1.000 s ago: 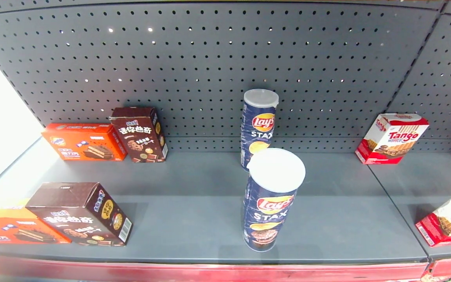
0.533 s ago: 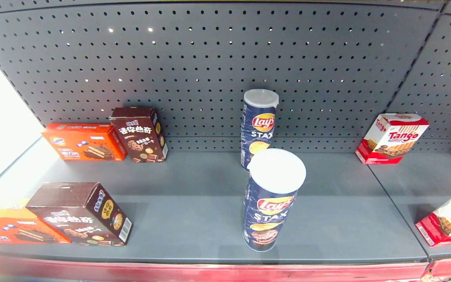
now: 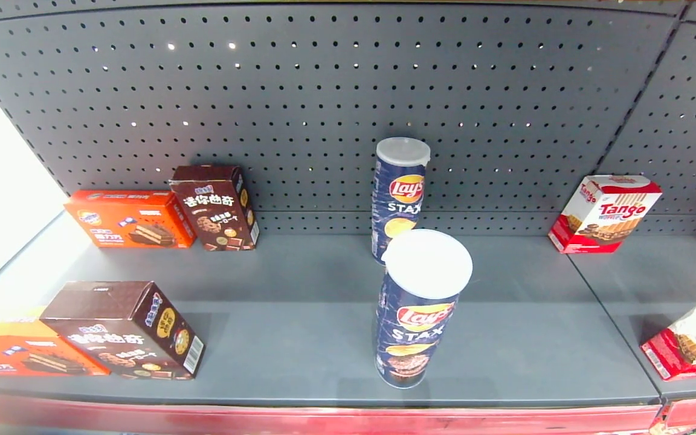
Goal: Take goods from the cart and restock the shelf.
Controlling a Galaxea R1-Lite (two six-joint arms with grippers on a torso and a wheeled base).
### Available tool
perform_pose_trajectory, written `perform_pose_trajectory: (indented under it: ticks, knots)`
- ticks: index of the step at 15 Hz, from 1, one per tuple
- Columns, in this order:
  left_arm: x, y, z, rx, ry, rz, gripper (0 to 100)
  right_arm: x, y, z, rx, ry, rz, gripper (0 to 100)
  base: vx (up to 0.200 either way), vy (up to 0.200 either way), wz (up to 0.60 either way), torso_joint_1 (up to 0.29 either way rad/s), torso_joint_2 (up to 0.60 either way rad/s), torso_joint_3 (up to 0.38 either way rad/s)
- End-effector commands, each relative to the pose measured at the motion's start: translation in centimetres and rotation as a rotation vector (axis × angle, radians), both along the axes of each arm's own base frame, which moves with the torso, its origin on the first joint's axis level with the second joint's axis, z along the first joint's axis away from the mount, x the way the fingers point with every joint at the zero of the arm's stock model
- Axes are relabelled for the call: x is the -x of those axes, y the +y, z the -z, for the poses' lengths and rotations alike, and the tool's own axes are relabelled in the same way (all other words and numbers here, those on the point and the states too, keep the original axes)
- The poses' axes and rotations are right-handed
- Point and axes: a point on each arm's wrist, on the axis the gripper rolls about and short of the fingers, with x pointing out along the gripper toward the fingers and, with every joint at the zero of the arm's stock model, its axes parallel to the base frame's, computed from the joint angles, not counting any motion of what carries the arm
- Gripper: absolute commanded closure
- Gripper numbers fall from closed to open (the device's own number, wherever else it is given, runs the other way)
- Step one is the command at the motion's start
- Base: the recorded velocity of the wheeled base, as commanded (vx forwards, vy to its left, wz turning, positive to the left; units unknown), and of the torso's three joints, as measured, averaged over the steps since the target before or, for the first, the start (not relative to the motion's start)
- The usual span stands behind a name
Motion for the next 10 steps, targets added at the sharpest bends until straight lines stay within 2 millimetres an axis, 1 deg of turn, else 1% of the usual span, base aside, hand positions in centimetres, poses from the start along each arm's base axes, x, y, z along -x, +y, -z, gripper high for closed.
perform_pose_trajectory:
  ticks: [1, 4, 6, 10]
  knots:
    - [-0.12, 0.01, 0.34, -0.001, 0.017, -0.008, 0, -0.02, 0.00, 0.00, 0.000, 0.002, 0.000, 0, 0.000, 0.000, 0.00, 0.000, 0.00, 0.000]
    - [-0.21, 0.37, 0.42, 0.037, 0.006, -0.170, 0, -0.02, 0.00, 0.00, 0.000, 0.002, 0.000, 0, 0.000, 0.000, 0.00, 0.000, 0.00, 0.000]
    - [-0.21, 0.37, 0.38, 0.094, 0.009, -0.167, 0, -0.02, 0.00, 0.00, 0.000, 0.002, 0.000, 0, 0.000, 0.000, 0.00, 0.000, 0.00, 0.000]
    - [-0.22, 0.37, 0.42, 0.094, 0.010, -0.169, 0, -0.02, 0.00, 0.00, 0.000, 0.002, 0.000, 0, 0.000, 0.000, 0.00, 0.000, 0.00, 0.000]
